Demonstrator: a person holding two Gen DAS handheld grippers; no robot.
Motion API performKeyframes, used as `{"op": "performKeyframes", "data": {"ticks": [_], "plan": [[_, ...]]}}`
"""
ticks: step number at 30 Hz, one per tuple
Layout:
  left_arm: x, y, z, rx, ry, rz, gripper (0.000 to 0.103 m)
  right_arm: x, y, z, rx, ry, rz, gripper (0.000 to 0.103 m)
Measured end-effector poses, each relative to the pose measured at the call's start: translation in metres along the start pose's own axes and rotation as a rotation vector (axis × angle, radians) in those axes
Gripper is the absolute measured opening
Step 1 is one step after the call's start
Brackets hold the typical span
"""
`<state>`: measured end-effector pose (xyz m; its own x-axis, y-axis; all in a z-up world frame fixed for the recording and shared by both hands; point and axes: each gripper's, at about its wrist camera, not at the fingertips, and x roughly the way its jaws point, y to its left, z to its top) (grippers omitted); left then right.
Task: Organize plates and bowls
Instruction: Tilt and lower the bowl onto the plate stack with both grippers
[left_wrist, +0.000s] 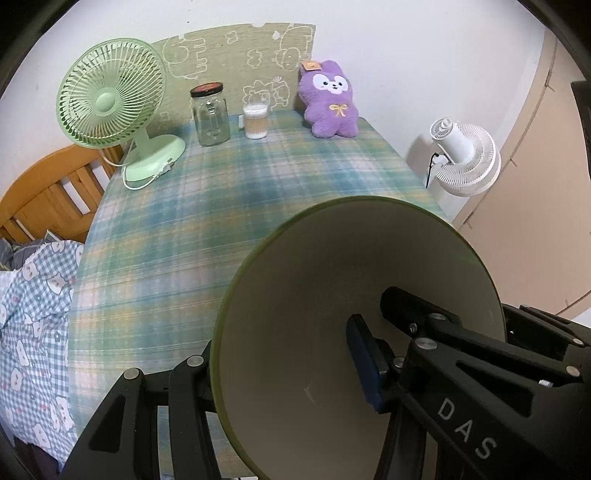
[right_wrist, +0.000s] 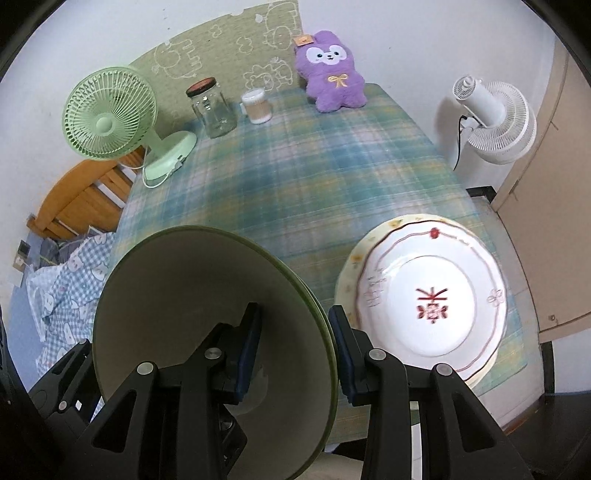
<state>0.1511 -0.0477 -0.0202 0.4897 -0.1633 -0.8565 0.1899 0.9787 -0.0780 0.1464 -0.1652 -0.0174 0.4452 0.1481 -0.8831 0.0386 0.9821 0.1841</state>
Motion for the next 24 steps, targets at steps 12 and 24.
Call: {"op": "performKeyframes", "data": {"ticks": [12,24], "plan": [[0.023,-0.071,0.019,-0.058,0.021,0.007,0.055,0.002,-0.077,0.022,-0.049,0.034,0.000,0.041],[0.063,-0.121,0.026,-0.088,0.096,0.007,0.055,0.029,-0.135,0.033,-0.055,0.112,-0.007,0.041]]}}
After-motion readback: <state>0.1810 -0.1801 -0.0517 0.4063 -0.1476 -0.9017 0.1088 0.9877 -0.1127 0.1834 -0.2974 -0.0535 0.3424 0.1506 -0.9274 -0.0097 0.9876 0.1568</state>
